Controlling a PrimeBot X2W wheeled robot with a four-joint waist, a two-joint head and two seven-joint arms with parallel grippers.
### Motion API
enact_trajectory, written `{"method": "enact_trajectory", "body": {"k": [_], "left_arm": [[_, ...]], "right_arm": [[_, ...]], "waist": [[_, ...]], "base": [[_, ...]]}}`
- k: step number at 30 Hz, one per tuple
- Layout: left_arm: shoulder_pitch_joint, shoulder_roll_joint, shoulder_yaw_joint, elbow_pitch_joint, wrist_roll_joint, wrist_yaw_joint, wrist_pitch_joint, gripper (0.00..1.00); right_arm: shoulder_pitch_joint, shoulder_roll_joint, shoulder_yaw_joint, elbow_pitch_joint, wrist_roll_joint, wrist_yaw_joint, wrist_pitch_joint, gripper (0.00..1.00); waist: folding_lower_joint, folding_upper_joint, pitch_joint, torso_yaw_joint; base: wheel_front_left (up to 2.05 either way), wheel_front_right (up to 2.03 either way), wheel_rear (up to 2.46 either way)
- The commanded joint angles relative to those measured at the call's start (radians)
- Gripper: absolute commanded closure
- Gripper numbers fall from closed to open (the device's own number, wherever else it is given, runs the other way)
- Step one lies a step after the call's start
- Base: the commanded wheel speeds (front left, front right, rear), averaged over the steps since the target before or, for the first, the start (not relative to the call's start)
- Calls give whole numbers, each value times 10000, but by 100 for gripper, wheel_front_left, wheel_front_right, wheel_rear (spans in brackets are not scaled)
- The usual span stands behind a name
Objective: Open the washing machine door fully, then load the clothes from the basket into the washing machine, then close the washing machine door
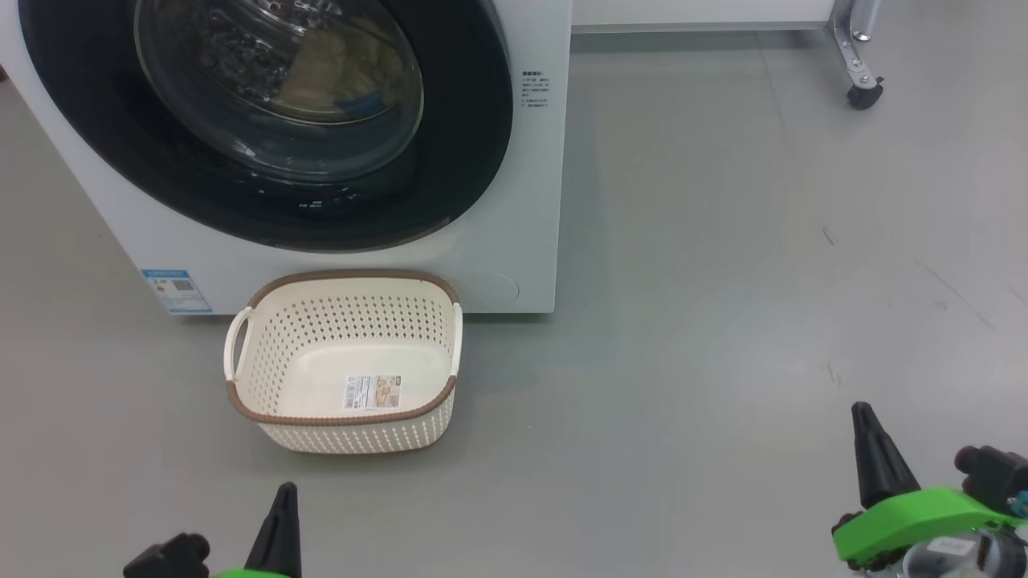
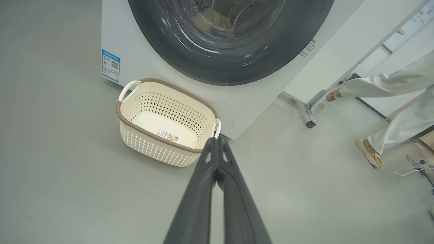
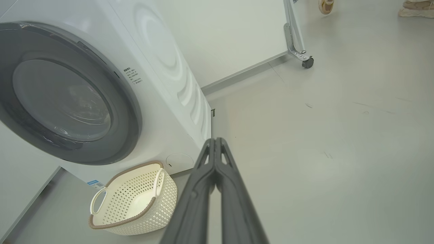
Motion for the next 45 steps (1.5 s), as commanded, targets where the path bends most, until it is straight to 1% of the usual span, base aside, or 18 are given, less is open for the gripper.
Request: {"method": "enact_trajectory", "body": {"k": [1,45], "left_arm": [[-505,37,228,-311,-269,1,63,100],[-843,-111,1371,-420,-4433,2,1234,100]], "right_arm": [[-561,-105,-29,-382,344,-8,64,100],[-840,-171,-40,-634,5329,-21,1342,100]], "waist": [[0,0,2,4],[0,0,44,106]], "base": [[0,0,0],[0,0,0]]}}
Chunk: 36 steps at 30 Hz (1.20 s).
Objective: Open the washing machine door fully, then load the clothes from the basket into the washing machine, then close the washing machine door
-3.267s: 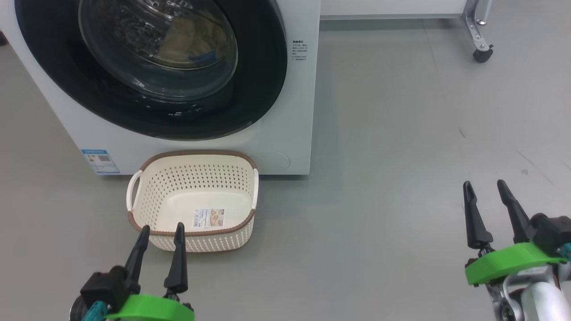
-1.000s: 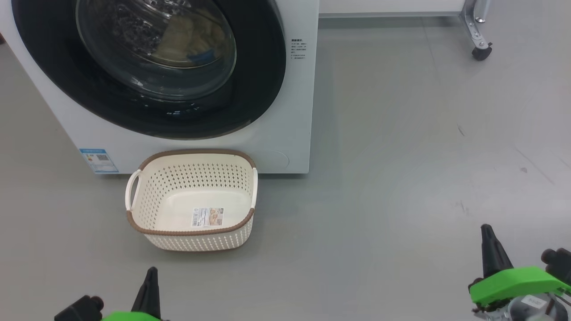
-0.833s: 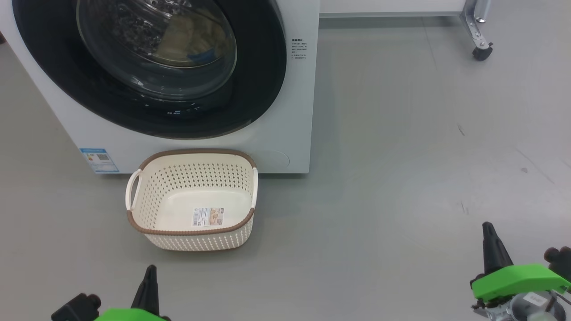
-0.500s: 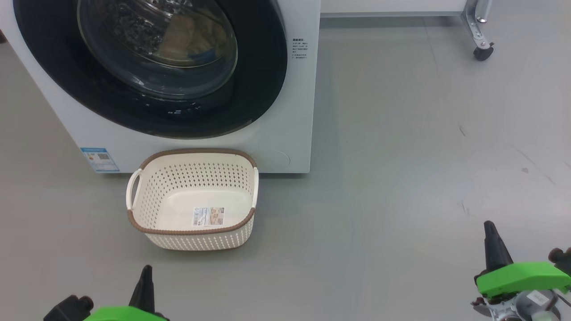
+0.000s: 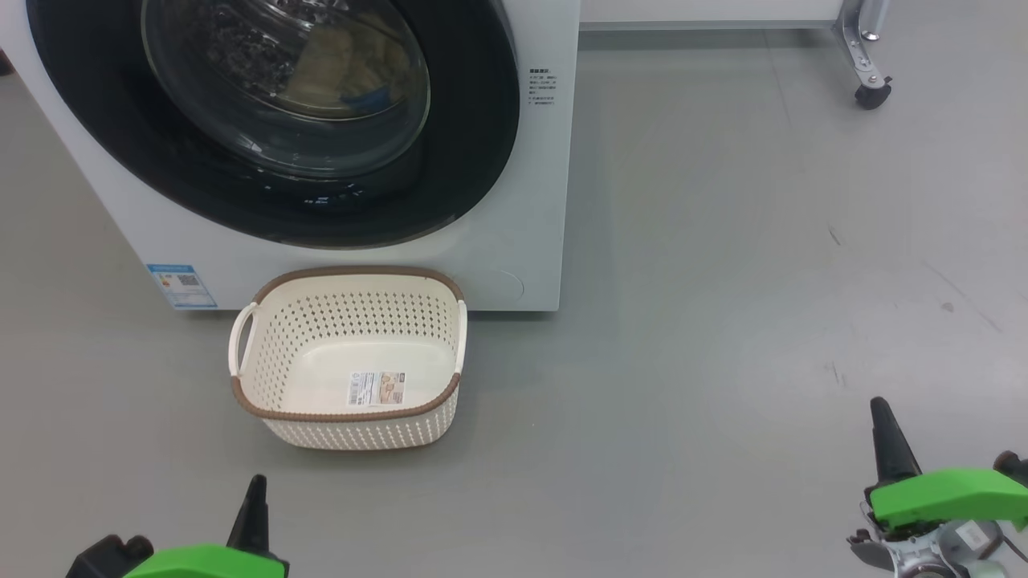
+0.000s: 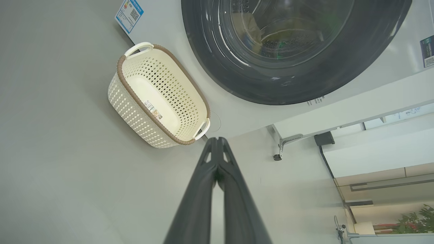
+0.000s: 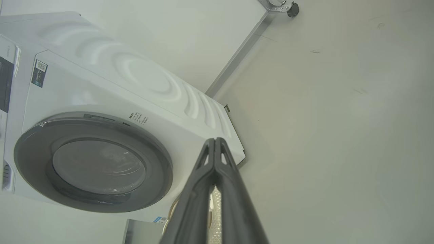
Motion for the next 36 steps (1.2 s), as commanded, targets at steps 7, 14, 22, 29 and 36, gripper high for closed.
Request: {"method": "enact_trajectory", "body": {"k": [7,14,22,29,36], "left_arm": [[-594,36,513,-366,-880,-1,252,100],[-643,8,683,-378,-1453,-1,424,100],[-708,-31,912,-394,-2216,-1,655,100],[-774,-71,1143,-410,-2977,-1,887,100],[-831,-107,1346,-424,-3638,-1,1091,100]], "right_arm": [[-664,-180,77,-423,1083,-21,278,100],[-703,-189,75,-458,1780,-23,456,100],[-755,-202,73,-505,2709,-25,694,100],[-808,-214,71,-551,3638,-28,933,100],[-853,-225,69,-592,4447,-30,1140,100]], "waist": [[0,0,8,19],[0,0,13,33],[0,0,21,53],[-1,0,29,72],[-1,0,36,88]], "base": [[0,0,0],[0,0,0],[0,0,0],[0,0,0],[0,0,0]]}}
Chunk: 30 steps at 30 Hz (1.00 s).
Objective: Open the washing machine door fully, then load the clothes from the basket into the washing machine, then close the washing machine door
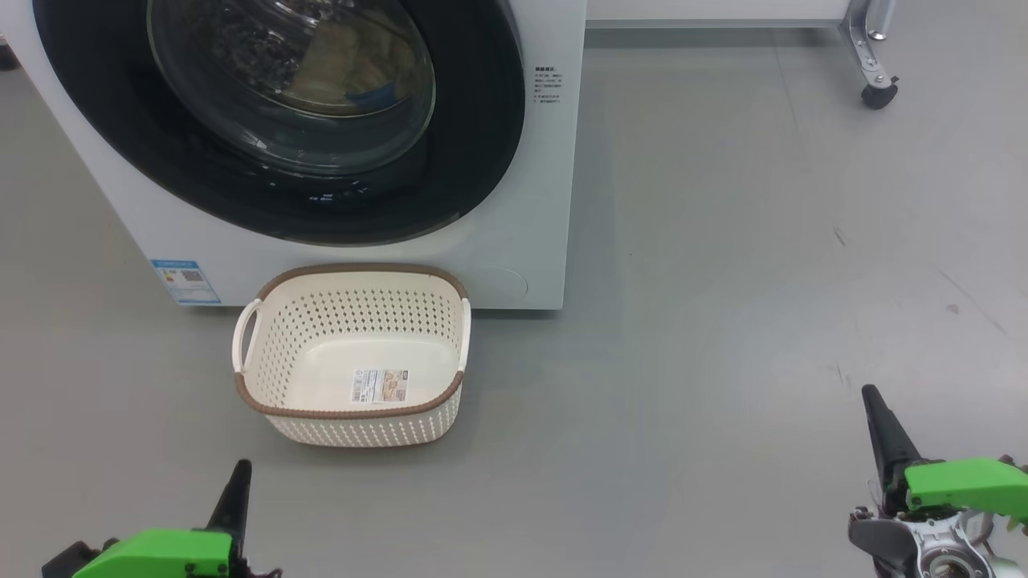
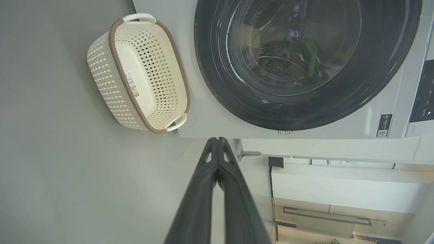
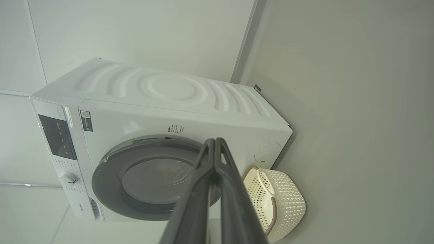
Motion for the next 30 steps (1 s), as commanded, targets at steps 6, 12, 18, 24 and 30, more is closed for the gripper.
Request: {"method": "enact_trajectory", "body": {"k": [6,12,18,24,30], "left_arm": [[-558,37,541,-390,-739,-6,212,100],[-607,5,717,-402,-1307,-6,389,100],[-657,-27,894,-414,-1875,-6,566,100],[-676,-44,967,-418,-2082,-6,638,100],[-677,-54,981,-418,-2071,-6,649,100]], "right_arm": [[-686,-222,136,-427,893,-26,241,100],[-726,-232,135,-462,1590,-28,420,100],[-765,-241,133,-497,2287,-30,598,100],[-780,-244,132,-510,2548,-30,665,100],[-780,-244,133,-510,2548,-30,665,100]], "waist": [[0,0,6,15],[0,0,12,29],[-1,0,17,44],[-1,0,20,49],[-1,0,20,49]], "base": [[0,0,0],[0,0,0],[0,0,0],[0,0,0],[0,0,0]]}}
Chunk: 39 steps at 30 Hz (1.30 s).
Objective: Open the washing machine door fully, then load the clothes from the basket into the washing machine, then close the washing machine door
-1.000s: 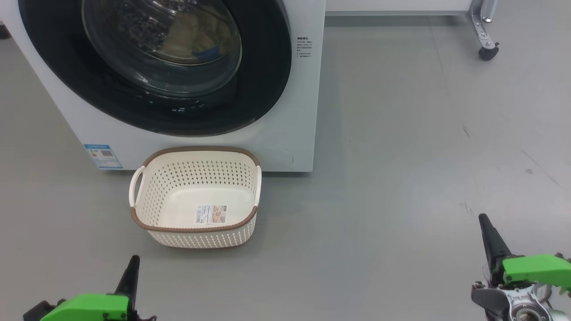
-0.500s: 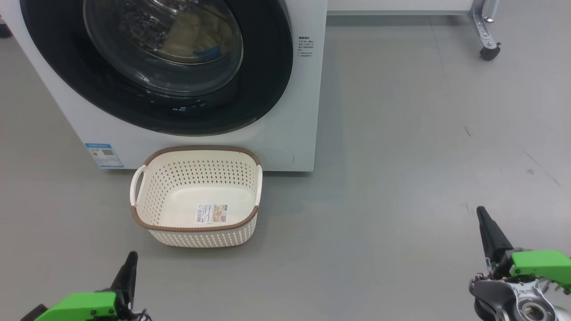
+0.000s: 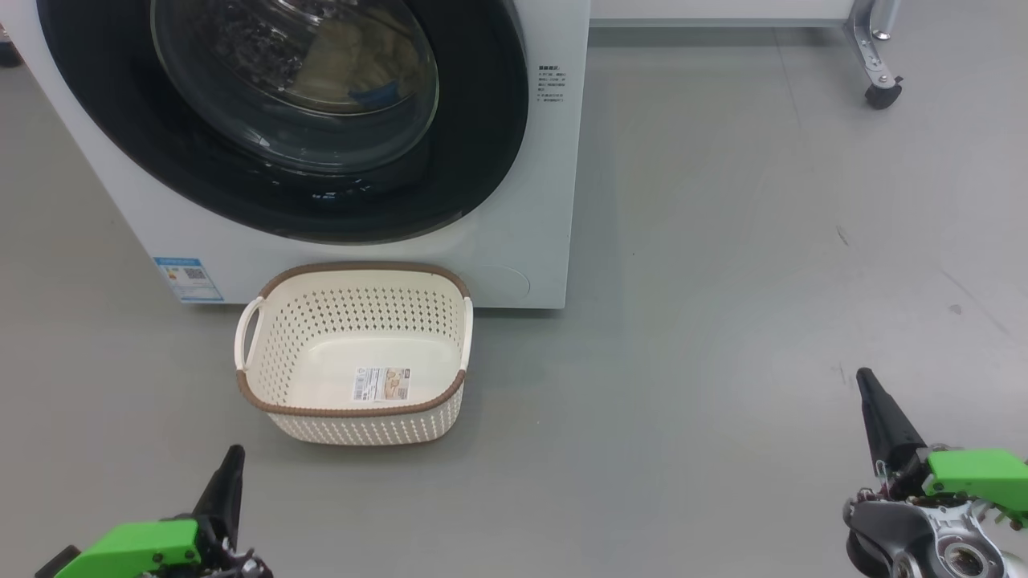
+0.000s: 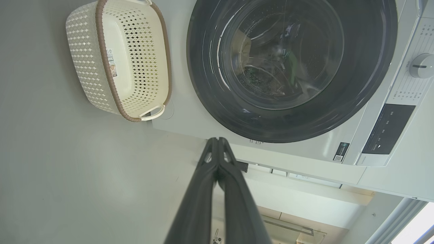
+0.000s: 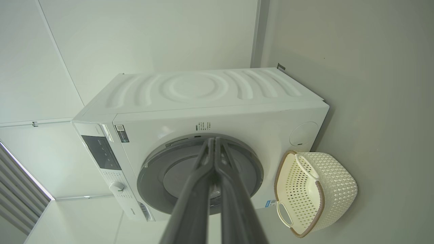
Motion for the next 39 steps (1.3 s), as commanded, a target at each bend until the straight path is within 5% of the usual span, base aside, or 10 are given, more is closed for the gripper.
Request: {"method": "enact_trajectory", "body": {"k": [1,39], "left_arm": [[-476,104,371,-356,-6,-6,62,100],[-482,57,438,-355,49,-6,115,100]], "right_arm": [[-581,-219,158,-386,74,-29,53,100],[-581,-219,158,-386,75,-29,53,100]], "waist": [[0,0,0,-1],[0,0,0,-1]], "base": [[0,0,0],[0,0,0]]}}
